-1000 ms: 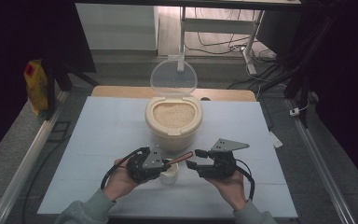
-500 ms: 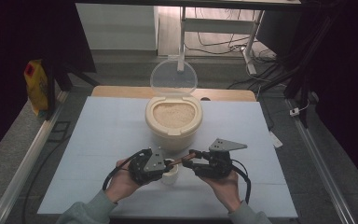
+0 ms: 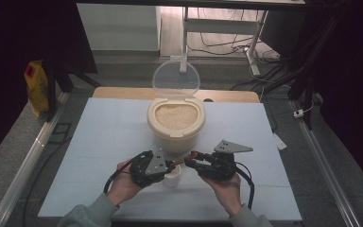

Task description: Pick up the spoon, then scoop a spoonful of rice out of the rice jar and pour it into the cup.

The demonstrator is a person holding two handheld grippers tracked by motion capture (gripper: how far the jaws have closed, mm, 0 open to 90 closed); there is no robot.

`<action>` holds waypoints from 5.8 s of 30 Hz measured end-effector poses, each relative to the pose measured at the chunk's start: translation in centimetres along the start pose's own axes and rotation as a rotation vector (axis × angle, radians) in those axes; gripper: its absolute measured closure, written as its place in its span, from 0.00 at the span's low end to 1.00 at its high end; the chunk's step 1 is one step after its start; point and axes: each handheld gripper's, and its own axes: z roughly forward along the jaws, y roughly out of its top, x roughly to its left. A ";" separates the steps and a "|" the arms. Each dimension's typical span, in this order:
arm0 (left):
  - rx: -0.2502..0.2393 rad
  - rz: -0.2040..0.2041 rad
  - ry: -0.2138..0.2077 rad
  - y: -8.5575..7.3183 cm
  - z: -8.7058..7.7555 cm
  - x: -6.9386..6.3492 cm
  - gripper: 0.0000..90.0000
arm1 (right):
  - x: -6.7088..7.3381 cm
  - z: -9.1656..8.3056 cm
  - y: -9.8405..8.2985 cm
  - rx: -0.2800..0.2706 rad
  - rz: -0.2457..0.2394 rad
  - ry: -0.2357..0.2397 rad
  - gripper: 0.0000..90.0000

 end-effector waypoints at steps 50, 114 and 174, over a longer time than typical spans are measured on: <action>-0.085 -0.316 0.066 -8.0 -4.0 3.0 0.33 | -0.8 -2.1 1.1 -0.229 0.025 0.135 0.93; -0.007 -0.438 0.092 -14.7 -4.5 4.1 0.27 | -5.1 -5.8 8.0 -0.444 -0.007 -0.104 0.92; -0.006 -0.432 0.094 -14.7 -4.6 4.1 0.27 | -8.0 -0.4 8.0 -0.266 0.265 -0.181 0.93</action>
